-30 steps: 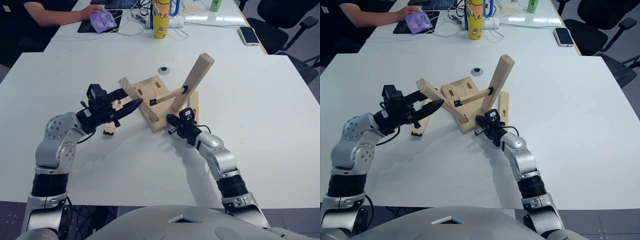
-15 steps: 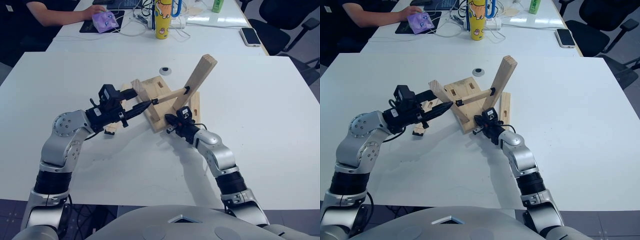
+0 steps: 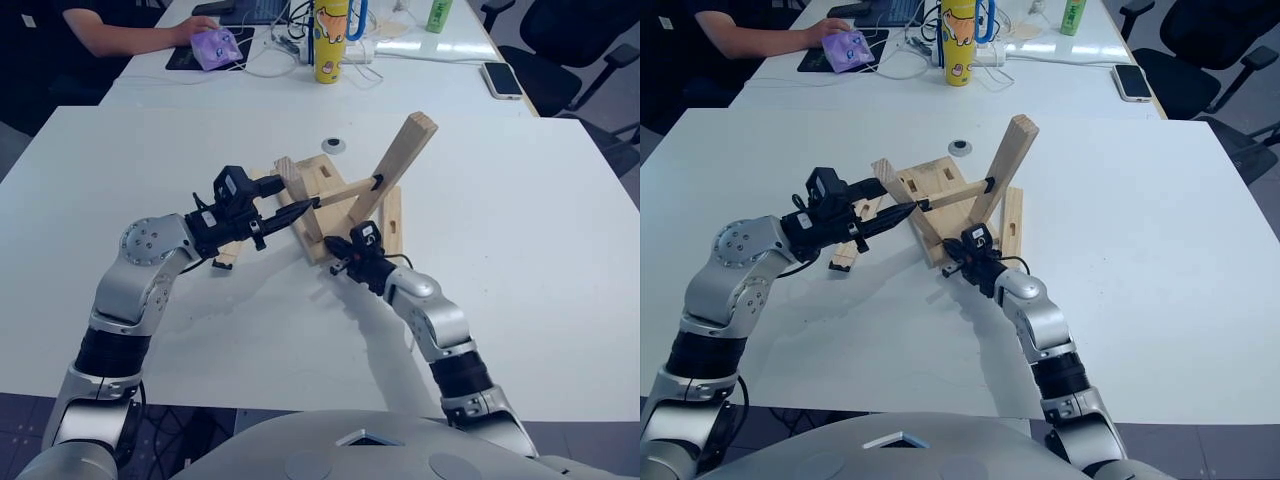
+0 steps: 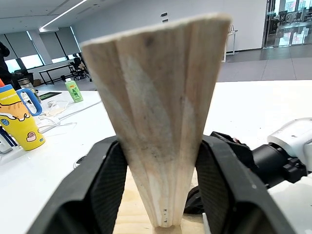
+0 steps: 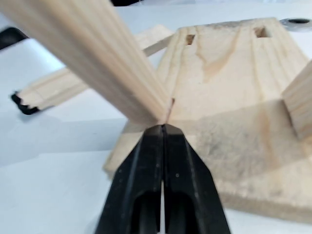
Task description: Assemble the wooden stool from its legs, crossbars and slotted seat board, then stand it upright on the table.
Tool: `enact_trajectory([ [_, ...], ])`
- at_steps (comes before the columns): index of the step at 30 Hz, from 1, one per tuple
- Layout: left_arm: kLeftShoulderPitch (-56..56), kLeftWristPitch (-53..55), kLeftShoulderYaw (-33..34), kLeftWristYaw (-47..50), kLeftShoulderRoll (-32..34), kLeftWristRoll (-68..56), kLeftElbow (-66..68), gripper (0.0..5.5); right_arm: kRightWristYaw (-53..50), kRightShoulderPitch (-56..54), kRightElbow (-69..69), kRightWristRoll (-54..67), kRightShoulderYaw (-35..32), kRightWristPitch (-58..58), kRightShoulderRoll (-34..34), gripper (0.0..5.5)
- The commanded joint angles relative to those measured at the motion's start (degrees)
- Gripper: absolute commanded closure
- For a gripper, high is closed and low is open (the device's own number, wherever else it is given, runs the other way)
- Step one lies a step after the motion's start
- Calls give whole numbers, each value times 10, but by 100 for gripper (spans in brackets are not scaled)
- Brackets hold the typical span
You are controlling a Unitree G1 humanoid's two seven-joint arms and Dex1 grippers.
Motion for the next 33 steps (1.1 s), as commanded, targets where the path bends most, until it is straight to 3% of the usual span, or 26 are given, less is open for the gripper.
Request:
enact_trajectory([
  [1,53,60,-43,-5,20,46,47,347,46,24,-153,81,-27,30,-25,550],
  [6,61,63,-32,-2,27,37,42,347,12,-26,-305,163,-58,86,-23,550],
  [13,44,65,-41,-11,27,34,54,347,-93,-119,-273,-17,7,31,-26,550],
  [17,41,65,-43,-13,27,34,58,347,-100,-118,-225,-84,61,29,-37,550],
  [21,33,63,-45,-16,25,35,65,347,-28,-55,-133,-130,180,168,-134,550],
  [23,29,63,-46,-15,24,35,68,347,-17,-45,-117,-141,191,177,-158,550],
  [29,29,59,-46,-10,21,35,72,347,-101,-98,-172,-72,37,-22,-33,550],
  [33,31,58,-46,-8,20,34,73,347,-88,-91,-195,-51,-7,-107,-26,550],
])
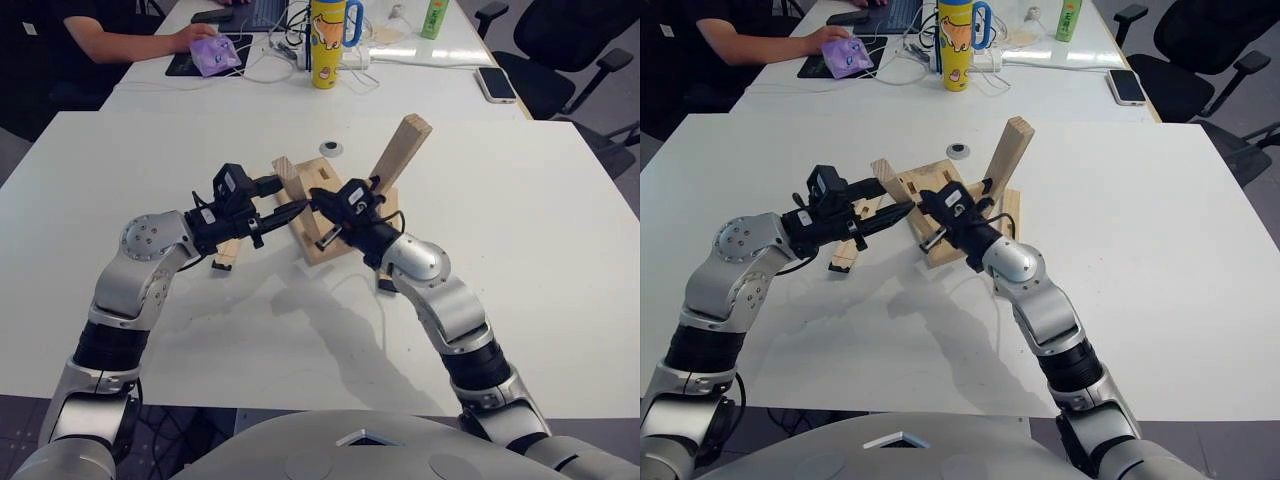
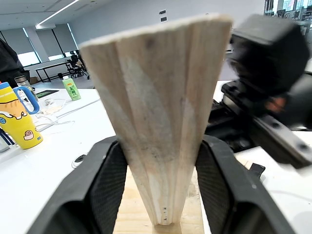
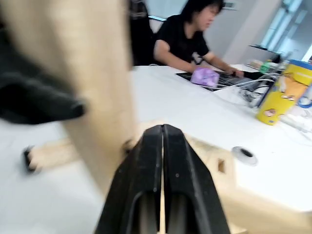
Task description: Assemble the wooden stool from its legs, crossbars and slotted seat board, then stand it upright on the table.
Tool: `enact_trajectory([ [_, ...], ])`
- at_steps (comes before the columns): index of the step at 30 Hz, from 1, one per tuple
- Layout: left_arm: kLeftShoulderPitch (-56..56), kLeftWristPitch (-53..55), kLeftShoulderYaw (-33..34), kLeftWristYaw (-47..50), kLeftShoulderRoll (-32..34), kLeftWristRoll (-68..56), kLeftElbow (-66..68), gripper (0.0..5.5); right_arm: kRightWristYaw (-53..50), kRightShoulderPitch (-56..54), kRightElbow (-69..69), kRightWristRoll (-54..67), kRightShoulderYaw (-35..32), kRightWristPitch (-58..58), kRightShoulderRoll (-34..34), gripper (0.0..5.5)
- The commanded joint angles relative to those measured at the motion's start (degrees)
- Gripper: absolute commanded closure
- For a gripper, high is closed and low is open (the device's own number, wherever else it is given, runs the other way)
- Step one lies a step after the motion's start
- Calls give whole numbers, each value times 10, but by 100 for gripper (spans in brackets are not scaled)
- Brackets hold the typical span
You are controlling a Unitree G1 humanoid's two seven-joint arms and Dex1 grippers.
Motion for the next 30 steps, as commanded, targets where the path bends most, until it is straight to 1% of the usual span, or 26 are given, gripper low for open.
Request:
enact_trajectory([
  [1,46,57,-39,-3,11,45,46,347,31,23,-24,31,-34,-71,-2,550],
  [3,44,57,-38,-4,11,44,48,347,67,77,-23,45,-35,-94,-26,550],
  [6,16,56,-43,-15,8,46,65,347,86,164,-17,56,-60,-114,-50,550],
  [8,6,56,-36,-19,12,42,69,347,92,184,21,40,-58,-123,-60,550],
  [13,-4,53,-30,-38,20,37,82,347,72,126,123,1,-35,-122,-33,550],
  [17,-39,48,-30,-83,27,34,111,347,40,86,185,-35,-18,-75,-9,550],
  [19,-82,44,-33,-118,31,36,144,347,30,75,196,-43,-15,-56,-1,550],
  [24,-206,20,-42,-217,56,63,255,347,59,73,177,-31,-9,-18,2,550],
  [27,-231,13,-41,-241,56,70,283,347,53,63,184,-45,5,-11,12,550],
  [30,-230,-1,-43,-248,51,82,298,347,-6,52,232,-89,23,-6,42,550],
])
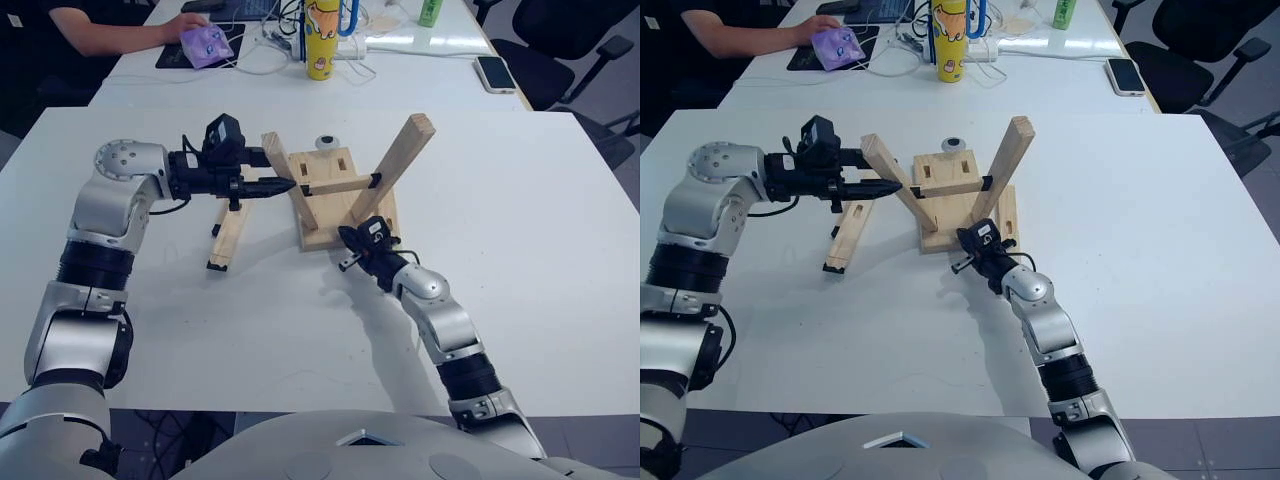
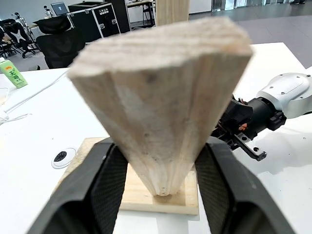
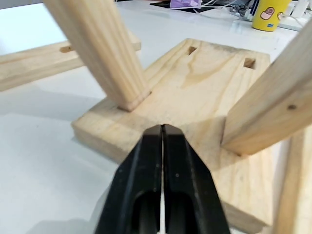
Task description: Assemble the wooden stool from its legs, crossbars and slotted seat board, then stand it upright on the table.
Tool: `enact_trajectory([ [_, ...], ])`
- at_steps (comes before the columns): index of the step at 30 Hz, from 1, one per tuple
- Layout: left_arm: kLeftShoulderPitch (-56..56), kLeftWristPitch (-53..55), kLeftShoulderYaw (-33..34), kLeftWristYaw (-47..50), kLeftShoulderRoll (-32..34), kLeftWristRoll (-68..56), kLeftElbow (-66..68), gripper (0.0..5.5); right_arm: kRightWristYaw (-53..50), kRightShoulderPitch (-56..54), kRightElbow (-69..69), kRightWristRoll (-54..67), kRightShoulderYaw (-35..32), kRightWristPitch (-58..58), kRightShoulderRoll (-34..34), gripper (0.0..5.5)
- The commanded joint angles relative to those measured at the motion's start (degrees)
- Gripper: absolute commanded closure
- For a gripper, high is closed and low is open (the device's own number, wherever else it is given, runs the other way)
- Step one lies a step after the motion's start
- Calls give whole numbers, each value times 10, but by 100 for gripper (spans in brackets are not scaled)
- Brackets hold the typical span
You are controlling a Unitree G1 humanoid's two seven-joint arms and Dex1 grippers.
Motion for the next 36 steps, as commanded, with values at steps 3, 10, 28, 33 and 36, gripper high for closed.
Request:
enact_trajectory([
  [3,18,-17,-18,-12,-1,53,46,347,-60,-37,65,-46,25,28,50,550],
  [10,-11,-66,15,44,-27,67,85,278,-73,-49,98,-75,41,119,57,550],
  [28,458,-4,114,477,-224,90,-402,242,-22,-14,-170,-14,33,112,51,550],
  [33,473,-12,104,626,-289,196,-439,327,30,71,-285,32,-14,120,-24,550],
  [36,459,-1,114,668,-306,219,-450,369,37,113,-273,45,-64,80,-54,550],
])
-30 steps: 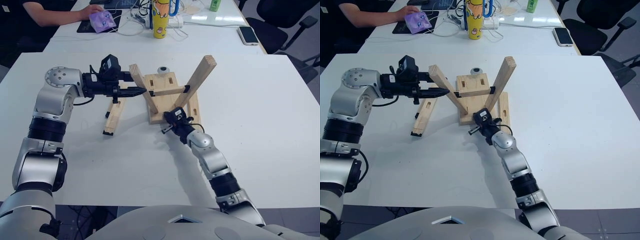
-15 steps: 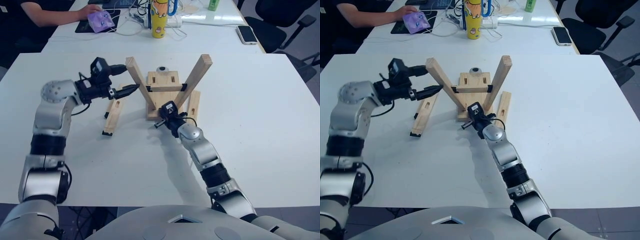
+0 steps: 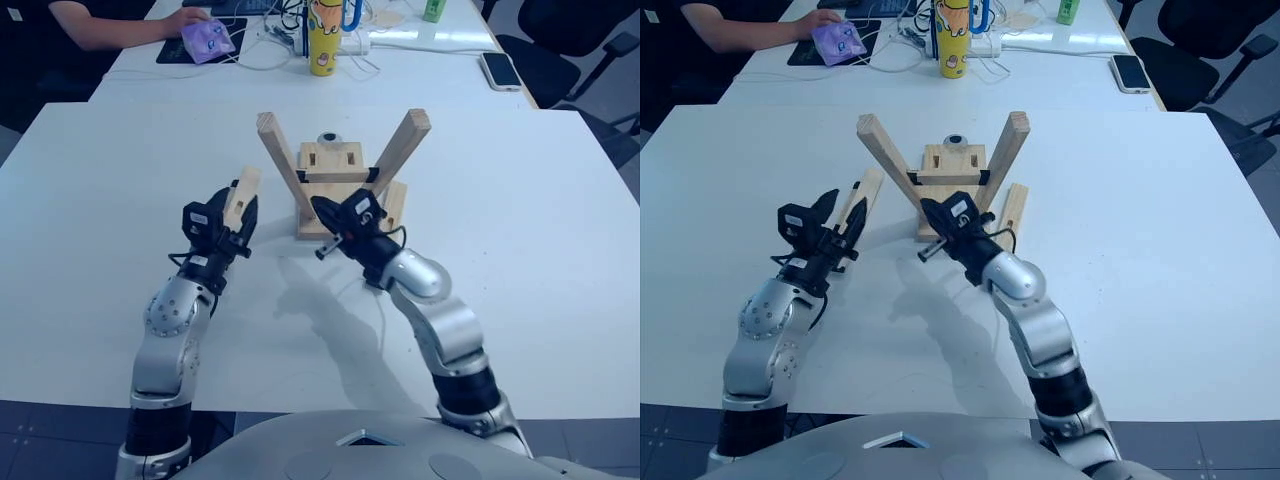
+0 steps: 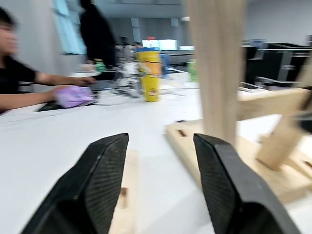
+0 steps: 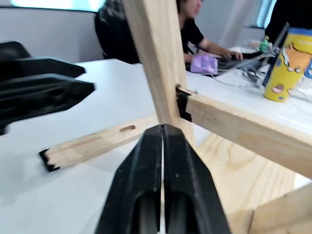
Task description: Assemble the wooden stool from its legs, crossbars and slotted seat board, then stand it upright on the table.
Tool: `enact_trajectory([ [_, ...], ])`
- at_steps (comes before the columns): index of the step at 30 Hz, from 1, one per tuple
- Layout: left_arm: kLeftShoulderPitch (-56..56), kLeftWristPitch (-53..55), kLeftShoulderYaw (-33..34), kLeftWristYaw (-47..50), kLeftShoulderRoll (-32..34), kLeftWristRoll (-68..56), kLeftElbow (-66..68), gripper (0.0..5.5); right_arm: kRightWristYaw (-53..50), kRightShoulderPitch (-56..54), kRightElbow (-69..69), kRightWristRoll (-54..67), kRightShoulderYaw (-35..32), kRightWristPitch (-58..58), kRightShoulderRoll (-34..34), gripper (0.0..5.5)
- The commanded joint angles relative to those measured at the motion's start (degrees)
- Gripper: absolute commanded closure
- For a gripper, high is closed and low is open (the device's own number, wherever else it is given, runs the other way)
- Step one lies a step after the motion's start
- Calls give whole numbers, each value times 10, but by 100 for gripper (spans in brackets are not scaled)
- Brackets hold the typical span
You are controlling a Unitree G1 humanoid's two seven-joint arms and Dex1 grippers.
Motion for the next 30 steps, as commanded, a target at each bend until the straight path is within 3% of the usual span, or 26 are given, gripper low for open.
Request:
enact_trajectory([
  [1,-20,13,11,58,-22,37,-22,388,0,54,14,18,-77,-50,-32,550],
  [5,-64,10,2,82,-33,61,-18,451,-104,16,39,32,-174,-99,23,550],
  [11,-135,19,-15,91,-37,90,-11,545,-177,-101,57,37,-201,-108,61,550],
  [23,-160,19,3,103,-36,108,1,548,-244,-154,81,46,-238,-107,82,550],
  [26,-173,9,-10,92,-37,106,16,548,-238,-163,85,43,-227,-113,79,550],
  [30,-198,31,-123,-2,-38,95,58,548,-123,-157,110,45,-87,-45,54,550],
])
